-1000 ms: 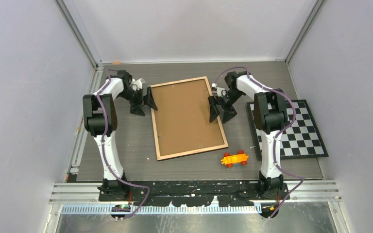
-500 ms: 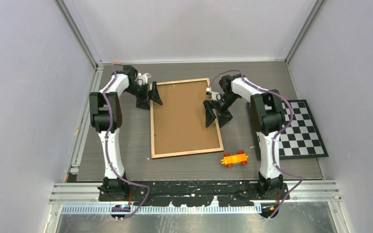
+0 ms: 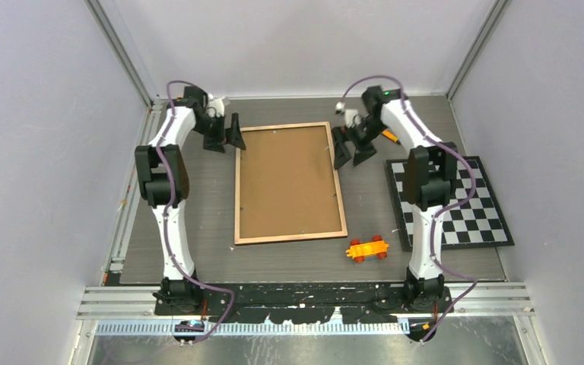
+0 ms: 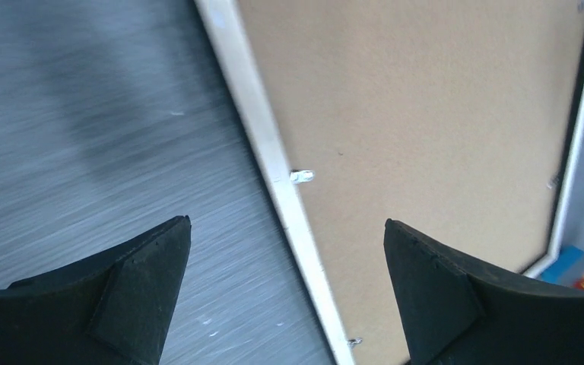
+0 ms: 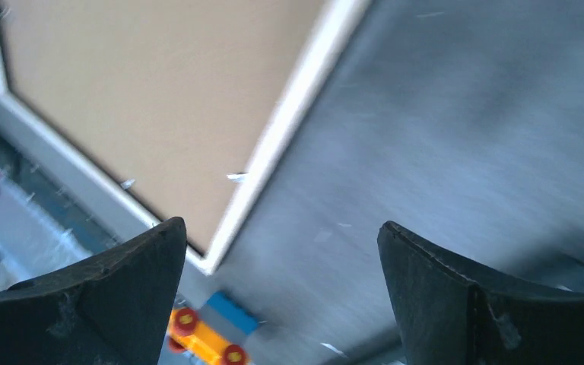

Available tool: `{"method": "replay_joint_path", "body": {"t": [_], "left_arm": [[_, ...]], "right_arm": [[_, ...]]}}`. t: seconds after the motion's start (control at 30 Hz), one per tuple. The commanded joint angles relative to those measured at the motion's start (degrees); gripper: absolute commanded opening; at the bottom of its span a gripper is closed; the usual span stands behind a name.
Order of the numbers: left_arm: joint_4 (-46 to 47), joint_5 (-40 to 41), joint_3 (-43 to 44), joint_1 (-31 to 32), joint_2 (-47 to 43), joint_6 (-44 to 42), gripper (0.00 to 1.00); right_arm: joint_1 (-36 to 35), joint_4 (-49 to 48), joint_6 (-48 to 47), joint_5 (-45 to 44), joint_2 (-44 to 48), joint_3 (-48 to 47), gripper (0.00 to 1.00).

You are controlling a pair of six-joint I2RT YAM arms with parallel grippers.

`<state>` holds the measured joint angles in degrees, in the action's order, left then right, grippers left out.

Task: Take the photo out of the frame

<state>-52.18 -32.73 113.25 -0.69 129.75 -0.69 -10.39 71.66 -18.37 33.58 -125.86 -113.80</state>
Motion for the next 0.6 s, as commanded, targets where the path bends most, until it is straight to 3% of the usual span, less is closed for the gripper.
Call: {"method": "replay_joint_path", "body": {"t": [0.0, 0.13, 0.27, 0.57], "left_arm": [[8.8, 10.38, -1.92, -2.29, -14.2, -4.77, 1.0], [20.08, 18.13, -11.32, -2.61, -22.66, -4.5, 1.0], [19.12, 12.07, -13.71, -2.56, -26.97, -10.91, 1.0], [19.22, 6.35, -14.98, -2.25, -29.61, -8.19, 1.0]], "right_arm": [[6.03, 0.9, -2.95, -12.47, 1.84, -9.62, 1.0], [9.51, 5.38, -8.02, -17.65, -5.09, -19.46, 1.0], [15.35, 4.29, -9.47, -19.83, -10.53, -26.03, 1.0], [15.88, 1.15, -17.34, -23.49, -14.06, -26.08, 0.9]]}}
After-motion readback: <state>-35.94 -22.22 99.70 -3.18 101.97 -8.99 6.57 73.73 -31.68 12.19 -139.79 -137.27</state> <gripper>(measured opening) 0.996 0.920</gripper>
